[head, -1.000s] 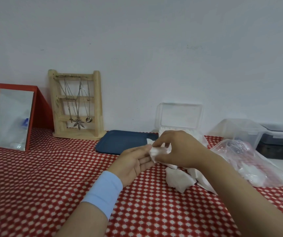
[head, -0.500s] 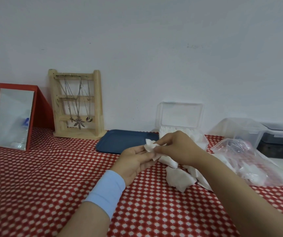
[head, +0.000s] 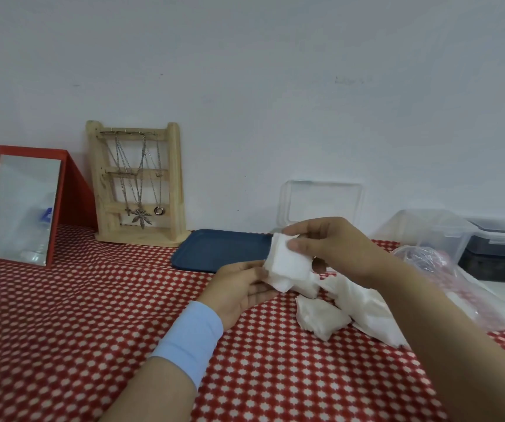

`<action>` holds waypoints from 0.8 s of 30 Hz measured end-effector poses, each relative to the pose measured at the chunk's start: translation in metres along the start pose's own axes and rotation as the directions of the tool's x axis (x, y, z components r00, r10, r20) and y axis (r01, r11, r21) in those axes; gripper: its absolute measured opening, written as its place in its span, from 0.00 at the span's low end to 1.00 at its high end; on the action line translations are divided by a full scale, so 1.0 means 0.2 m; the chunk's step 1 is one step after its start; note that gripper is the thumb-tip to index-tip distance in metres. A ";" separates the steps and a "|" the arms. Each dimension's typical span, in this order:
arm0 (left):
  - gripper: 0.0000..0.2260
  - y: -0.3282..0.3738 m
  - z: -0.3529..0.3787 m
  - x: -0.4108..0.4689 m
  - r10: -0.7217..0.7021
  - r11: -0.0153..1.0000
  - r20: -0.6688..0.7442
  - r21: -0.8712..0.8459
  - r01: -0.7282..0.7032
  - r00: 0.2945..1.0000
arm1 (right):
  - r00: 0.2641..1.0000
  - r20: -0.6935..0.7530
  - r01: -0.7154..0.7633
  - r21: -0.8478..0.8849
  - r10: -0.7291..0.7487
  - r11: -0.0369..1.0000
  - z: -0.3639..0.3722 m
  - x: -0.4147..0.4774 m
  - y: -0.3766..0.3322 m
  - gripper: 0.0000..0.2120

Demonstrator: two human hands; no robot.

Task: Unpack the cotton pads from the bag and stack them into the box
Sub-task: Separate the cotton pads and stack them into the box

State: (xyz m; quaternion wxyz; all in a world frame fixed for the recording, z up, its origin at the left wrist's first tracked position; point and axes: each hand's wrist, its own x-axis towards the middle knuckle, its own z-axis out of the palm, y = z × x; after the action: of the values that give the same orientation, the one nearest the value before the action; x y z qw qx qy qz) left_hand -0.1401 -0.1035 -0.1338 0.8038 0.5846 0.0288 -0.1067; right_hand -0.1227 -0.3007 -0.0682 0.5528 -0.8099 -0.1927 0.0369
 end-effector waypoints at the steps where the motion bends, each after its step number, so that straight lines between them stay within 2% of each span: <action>1: 0.08 0.00 0.00 -0.01 0.003 1.000 0.019 -0.005 -0.003 1.000 | 1.000 0.005 -0.010 -0.023 0.010 1.000 0.01 0.00 0.00 0.05; 3: 0.10 0.01 0.01 -0.01 0.008 0.999 0.062 -0.044 -0.005 0.998 | 0.999 -0.030 -0.025 -0.060 0.024 0.998 0.04 0.01 0.01 0.04; 8: 0.13 0.01 0.03 -0.02 0.018 0.978 0.108 -0.211 0.006 0.994 | 0.992 -0.101 -0.082 -0.025 0.079 0.996 0.07 0.01 0.01 0.04; 13: 0.17 0.02 0.06 -0.03 -0.014 0.935 0.120 -0.351 0.056 0.993 | 0.980 -0.195 -0.087 -0.225 0.043 0.971 0.07 0.02 0.02 0.05; 14: 0.18 0.02 0.05 -0.02 -0.003 0.936 0.124 -0.350 0.047 0.992 | 0.980 -0.194 -0.089 -0.214 0.047 0.973 0.07 0.02 0.01 0.06; 17: 0.21 0.02 0.04 -0.01 0.051 0.975 0.131 -0.223 -0.021 0.990 | 0.984 -0.101 -0.149 -0.050 0.144 0.988 0.06 0.02 0.02 0.12; 20: 0.13 -0.01 0.02 0.00 0.058 0.998 0.099 0.028 -0.061 0.993 | 0.989 -0.083 -0.132 -0.102 0.124 0.986 0.04 0.02 0.03 0.11; 24: 0.11 -0.02 0.02 0.00 0.104 0.973 0.108 0.195 -0.124 0.989 | 0.996 -0.042 -0.079 -0.167 0.073 0.983 0.04 0.02 0.04 0.07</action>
State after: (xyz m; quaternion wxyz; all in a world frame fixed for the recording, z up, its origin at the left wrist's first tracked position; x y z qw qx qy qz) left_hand -0.1410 -0.1088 -0.1358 0.7458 0.6577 -0.0550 -0.0910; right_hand -0.1194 -0.2937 -0.0775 0.4839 -0.8610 -0.1540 0.0272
